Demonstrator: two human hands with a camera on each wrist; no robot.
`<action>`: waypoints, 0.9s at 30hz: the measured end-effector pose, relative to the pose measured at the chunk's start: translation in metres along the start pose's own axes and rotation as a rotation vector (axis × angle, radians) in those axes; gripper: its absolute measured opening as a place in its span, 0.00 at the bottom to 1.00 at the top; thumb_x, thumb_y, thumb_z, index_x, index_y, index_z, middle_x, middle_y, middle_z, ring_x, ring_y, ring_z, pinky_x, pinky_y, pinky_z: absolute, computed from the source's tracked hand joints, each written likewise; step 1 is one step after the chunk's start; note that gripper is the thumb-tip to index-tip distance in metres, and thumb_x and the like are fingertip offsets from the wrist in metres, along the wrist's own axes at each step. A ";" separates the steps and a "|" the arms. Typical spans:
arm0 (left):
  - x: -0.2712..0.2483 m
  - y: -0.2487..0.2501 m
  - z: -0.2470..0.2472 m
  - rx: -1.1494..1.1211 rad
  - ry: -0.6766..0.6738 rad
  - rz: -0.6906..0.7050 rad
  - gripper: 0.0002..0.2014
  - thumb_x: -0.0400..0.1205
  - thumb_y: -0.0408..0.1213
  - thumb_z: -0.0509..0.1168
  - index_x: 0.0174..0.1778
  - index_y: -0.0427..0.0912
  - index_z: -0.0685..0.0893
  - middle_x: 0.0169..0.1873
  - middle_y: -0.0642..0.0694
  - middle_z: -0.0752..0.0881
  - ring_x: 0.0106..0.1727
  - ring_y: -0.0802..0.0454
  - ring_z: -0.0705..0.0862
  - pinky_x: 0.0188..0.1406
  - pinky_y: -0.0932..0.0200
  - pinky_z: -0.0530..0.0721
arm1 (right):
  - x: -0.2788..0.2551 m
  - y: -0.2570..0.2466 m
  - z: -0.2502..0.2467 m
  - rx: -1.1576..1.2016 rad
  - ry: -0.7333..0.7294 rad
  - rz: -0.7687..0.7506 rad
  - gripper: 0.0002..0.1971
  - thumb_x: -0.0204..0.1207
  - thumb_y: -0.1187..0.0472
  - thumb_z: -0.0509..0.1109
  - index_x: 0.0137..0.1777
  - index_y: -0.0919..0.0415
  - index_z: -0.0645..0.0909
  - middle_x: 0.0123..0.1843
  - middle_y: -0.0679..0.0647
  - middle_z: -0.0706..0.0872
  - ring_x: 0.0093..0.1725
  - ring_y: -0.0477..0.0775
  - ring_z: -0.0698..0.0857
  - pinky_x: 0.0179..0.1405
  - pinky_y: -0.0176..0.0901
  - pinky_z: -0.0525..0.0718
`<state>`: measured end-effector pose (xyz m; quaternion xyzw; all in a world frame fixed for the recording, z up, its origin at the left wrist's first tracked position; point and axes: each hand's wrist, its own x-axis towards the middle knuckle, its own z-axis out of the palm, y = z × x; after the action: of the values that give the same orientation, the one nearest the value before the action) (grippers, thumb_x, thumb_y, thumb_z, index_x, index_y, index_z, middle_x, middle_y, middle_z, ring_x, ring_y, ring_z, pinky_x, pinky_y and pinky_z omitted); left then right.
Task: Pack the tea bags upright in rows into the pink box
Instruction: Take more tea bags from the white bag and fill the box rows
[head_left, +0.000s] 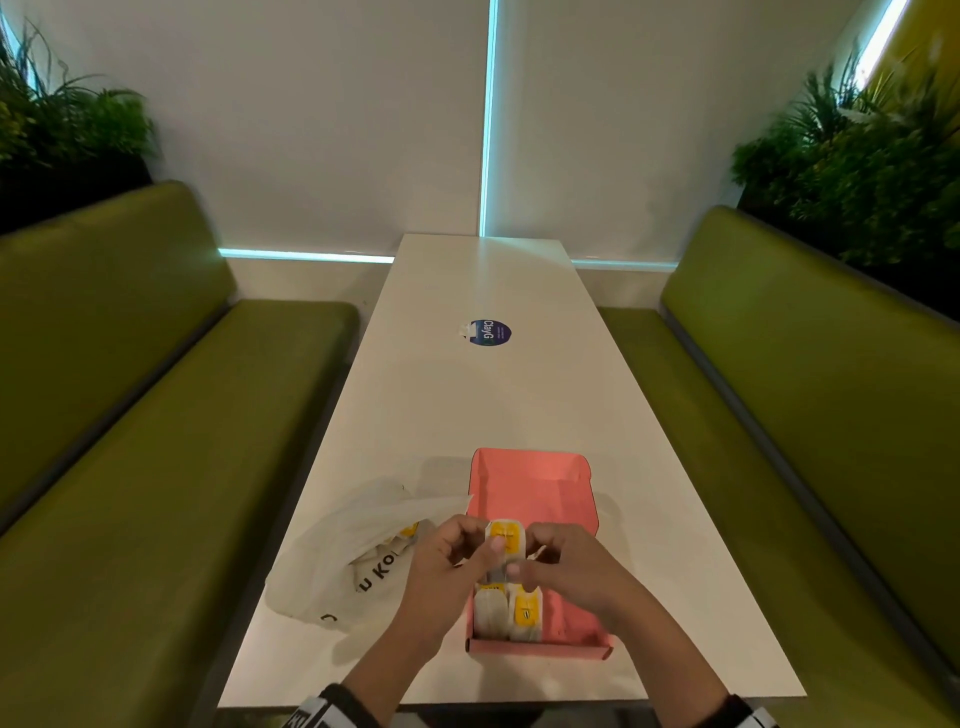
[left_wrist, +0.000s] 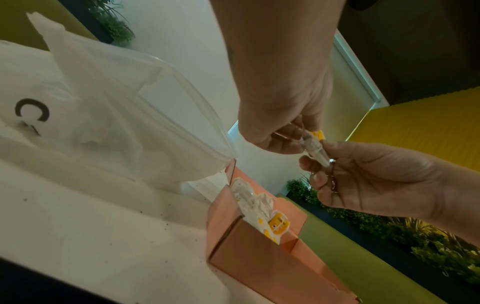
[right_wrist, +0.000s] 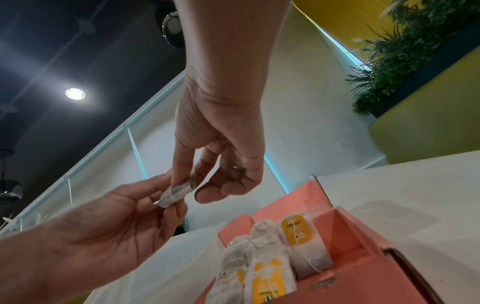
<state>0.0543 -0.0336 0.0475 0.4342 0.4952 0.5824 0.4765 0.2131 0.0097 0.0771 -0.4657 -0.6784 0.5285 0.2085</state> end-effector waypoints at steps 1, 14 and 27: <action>0.000 0.000 0.000 0.001 -0.006 0.001 0.02 0.77 0.29 0.70 0.40 0.39 0.86 0.32 0.48 0.88 0.36 0.54 0.85 0.36 0.59 0.86 | 0.000 0.000 0.000 -0.010 0.003 -0.002 0.08 0.70 0.61 0.77 0.48 0.61 0.86 0.39 0.49 0.88 0.37 0.41 0.84 0.43 0.35 0.83; -0.001 -0.008 -0.004 0.421 0.000 0.081 0.13 0.71 0.36 0.77 0.45 0.54 0.83 0.41 0.68 0.85 0.42 0.65 0.83 0.36 0.73 0.80 | 0.007 -0.005 -0.013 -0.197 0.517 -0.190 0.13 0.71 0.70 0.74 0.34 0.52 0.79 0.34 0.42 0.83 0.34 0.39 0.80 0.36 0.23 0.75; 0.001 -0.044 -0.020 0.766 -0.057 -0.106 0.18 0.75 0.26 0.67 0.55 0.51 0.79 0.44 0.52 0.79 0.41 0.55 0.81 0.39 0.69 0.79 | 0.007 0.031 -0.029 -0.532 0.162 0.119 0.19 0.67 0.75 0.64 0.32 0.46 0.72 0.33 0.45 0.77 0.32 0.41 0.75 0.33 0.31 0.76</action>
<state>0.0401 -0.0329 0.0016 0.5706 0.6852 0.3174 0.3229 0.2449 0.0311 0.0579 -0.5837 -0.7460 0.3043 0.1010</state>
